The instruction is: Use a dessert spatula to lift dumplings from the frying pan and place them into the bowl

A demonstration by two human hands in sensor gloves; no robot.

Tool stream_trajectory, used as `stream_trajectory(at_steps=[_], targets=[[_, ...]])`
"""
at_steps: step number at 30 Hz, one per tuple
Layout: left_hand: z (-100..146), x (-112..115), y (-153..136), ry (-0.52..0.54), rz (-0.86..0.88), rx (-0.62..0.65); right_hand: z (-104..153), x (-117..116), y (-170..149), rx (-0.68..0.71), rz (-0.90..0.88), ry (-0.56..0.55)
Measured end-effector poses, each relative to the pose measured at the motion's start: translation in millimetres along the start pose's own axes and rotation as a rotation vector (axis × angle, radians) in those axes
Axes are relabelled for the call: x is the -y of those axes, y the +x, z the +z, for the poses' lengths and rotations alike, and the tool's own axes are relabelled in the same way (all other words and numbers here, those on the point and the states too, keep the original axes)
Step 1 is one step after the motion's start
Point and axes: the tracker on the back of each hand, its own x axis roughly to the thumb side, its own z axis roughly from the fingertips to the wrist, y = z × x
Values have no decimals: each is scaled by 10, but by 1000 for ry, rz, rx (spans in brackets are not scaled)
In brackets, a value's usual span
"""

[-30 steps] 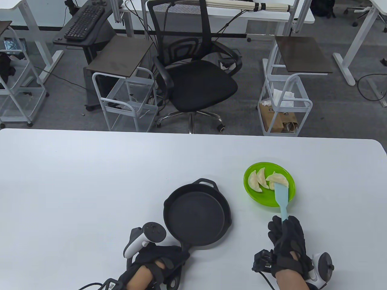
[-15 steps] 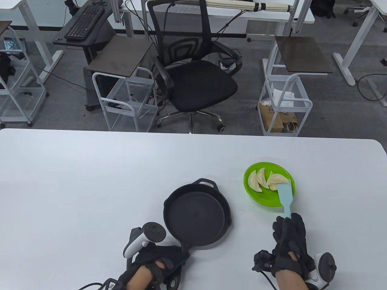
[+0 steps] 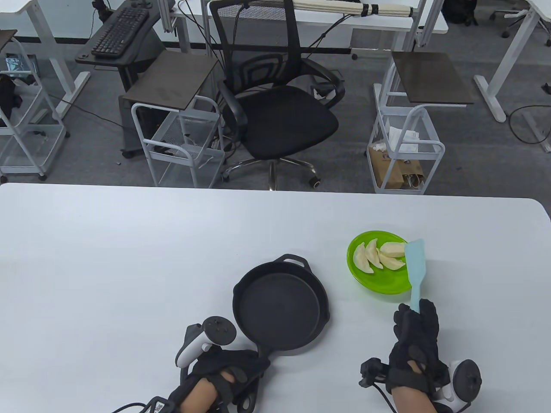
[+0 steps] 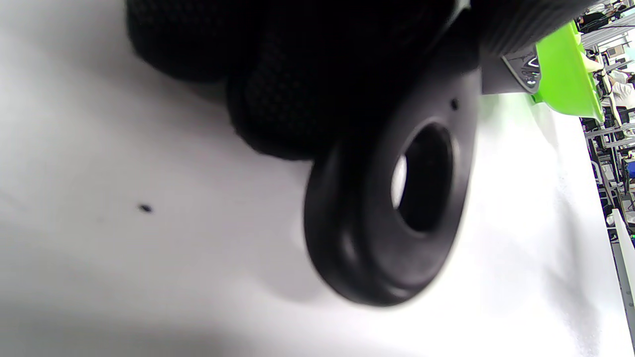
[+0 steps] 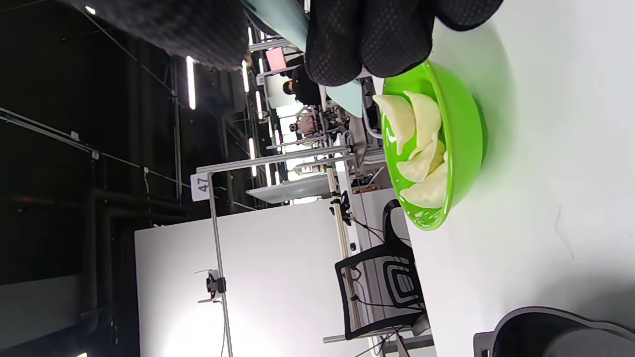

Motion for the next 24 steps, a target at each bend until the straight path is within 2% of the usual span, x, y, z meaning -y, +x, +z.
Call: stream_trajectory(at_steps=[9,15,24], targets=[[0,0,0,0,0,0,20,-117,10,56,29,127],[0,0,0,0,0,0,4,-242,-44,56,59,289],[0,0,0,0,0,0,61,-486,-157,103,261,493]])
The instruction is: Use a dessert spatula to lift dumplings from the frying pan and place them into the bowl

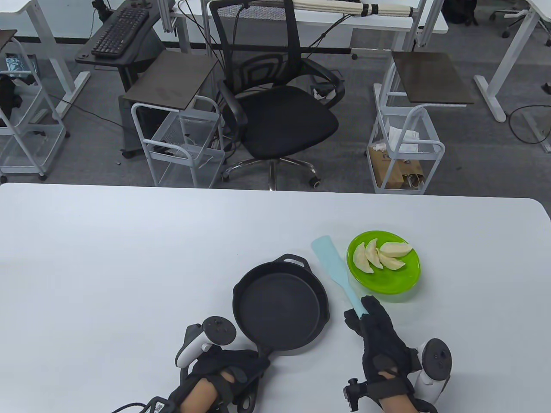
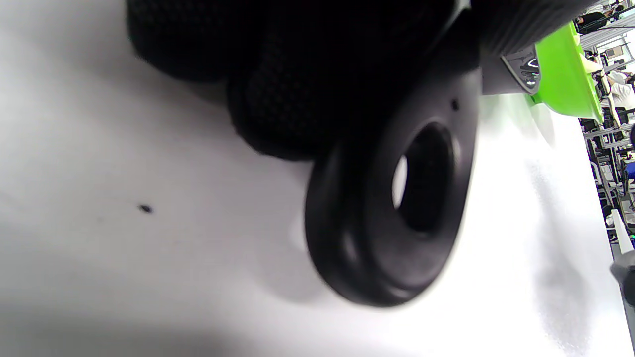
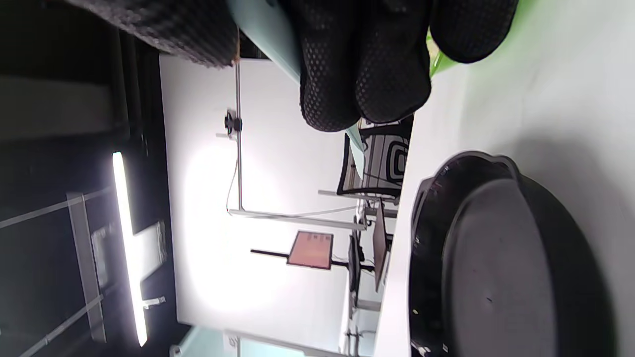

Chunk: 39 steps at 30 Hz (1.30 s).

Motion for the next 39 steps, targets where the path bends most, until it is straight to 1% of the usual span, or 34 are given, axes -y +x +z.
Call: stream_trajectory(at_steps=[4,9,13,18,24,28,31,33,35,37,39], targets=[[0,0,0,0,0,0,-8,-107,-39,-12,89,59],[0,0,0,0,0,0,-27,-173,-137,-63,95,107],[0,1,0,5,1,0,-57,-184,-202,-97,142,134],[0,0,2,7,-1,-2,-90,-214,-221,-111,272,179],[4,0,6,11,-5,-3,-110,-330,-208,-127,505,267],[12,-1,14,10,-13,-1,-102,-369,-186,-159,642,290],[76,-38,42,22,-41,2,-88,-328,-122,-174,674,269],[182,-111,72,72,-81,-5,-75,-254,-35,-132,659,229],[309,-204,92,167,-114,-36,-62,-183,34,-92,698,195],[442,-308,95,289,-124,-36,-48,-101,118,-50,761,162],[529,-372,87,373,-111,-18,-49,-60,172,-21,793,146]])
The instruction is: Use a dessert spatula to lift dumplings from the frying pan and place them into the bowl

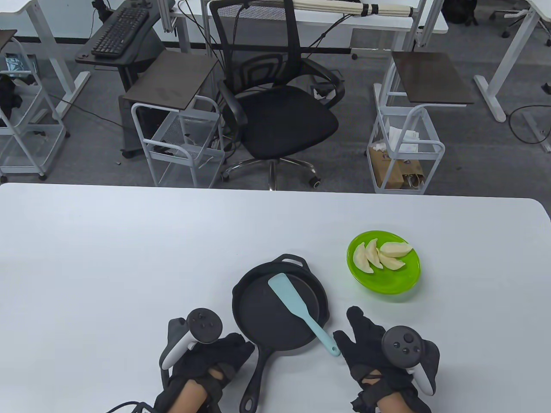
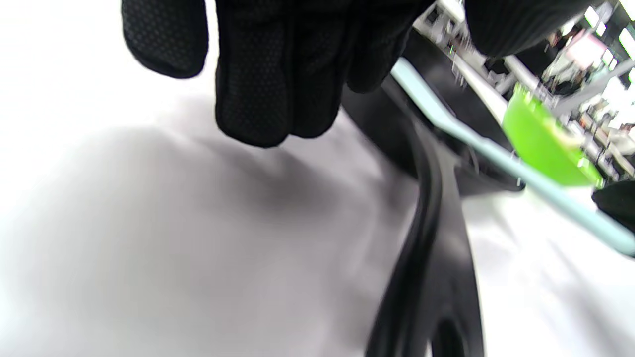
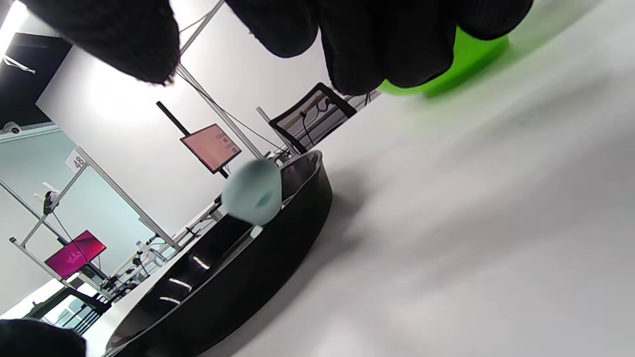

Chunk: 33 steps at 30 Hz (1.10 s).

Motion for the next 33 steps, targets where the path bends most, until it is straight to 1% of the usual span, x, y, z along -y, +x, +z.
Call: stream_trajectory(at_steps=[2,3,4,7,9,12,15,19,21,28,33], targets=[[50,-66,-4,76,12,19,5,51,19,11,38,-18],[86,-106,4,137,4,34,15,93,47,28,76,-61],[110,-135,15,179,-9,44,18,115,62,37,94,-81],[187,-203,55,284,-46,73,47,205,119,68,143,-129],[254,-238,80,359,-56,92,96,300,165,104,170,-200],[340,-275,96,439,-52,115,137,385,195,136,204,-246],[375,-270,120,500,-51,136,161,418,201,154,229,-275],[329,-177,160,497,-112,132,164,355,176,142,238,-239],[305,-134,175,467,-126,127,158,322,167,136,228,-227],[273,-65,167,406,-106,115,145,233,157,111,187,-195],[245,-60,137,366,-86,103,144,222,171,111,174,-191]])
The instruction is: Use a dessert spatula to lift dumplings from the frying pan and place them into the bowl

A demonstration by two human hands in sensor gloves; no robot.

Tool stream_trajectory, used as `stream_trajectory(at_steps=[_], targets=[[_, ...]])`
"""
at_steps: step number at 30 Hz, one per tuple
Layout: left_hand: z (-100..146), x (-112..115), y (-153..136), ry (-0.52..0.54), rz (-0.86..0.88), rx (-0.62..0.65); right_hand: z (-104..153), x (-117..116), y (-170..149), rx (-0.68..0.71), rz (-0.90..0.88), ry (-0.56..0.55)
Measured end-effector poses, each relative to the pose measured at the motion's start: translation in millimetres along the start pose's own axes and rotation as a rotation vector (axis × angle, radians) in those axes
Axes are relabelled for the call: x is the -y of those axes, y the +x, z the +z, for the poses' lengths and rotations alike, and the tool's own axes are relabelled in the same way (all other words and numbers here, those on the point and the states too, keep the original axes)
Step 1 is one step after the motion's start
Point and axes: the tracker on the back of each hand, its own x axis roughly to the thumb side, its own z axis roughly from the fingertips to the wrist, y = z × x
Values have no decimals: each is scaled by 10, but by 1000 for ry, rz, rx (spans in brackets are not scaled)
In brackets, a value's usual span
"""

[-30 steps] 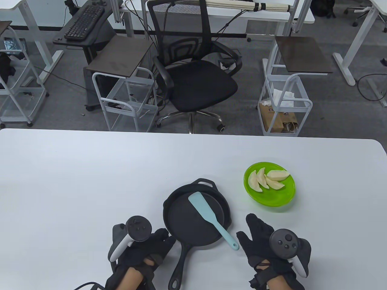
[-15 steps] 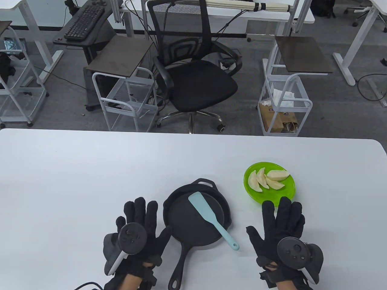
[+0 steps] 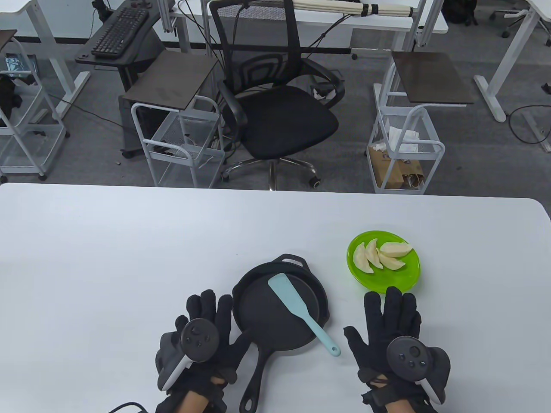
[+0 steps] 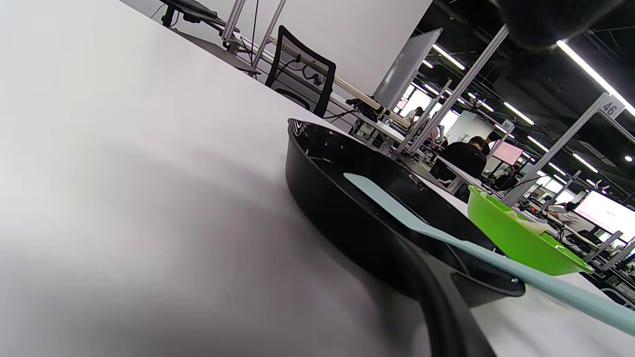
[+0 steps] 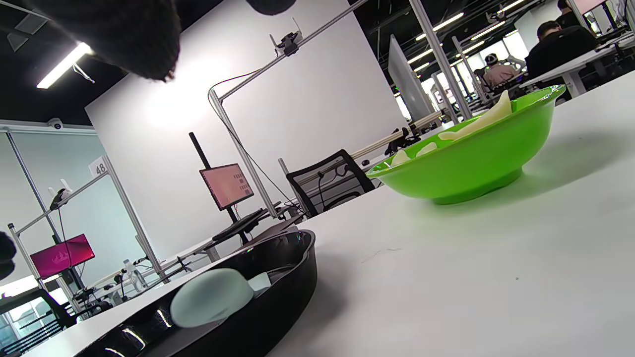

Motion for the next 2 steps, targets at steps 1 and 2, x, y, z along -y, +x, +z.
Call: stream_trajectory(at_steps=[1,2], targets=[[-2,3,-1,-3,1,0,-1,-1,2,-1,-5,3],[-3,6,-1,-7,0,-1,-1,-3,3,-2,-7,3]])
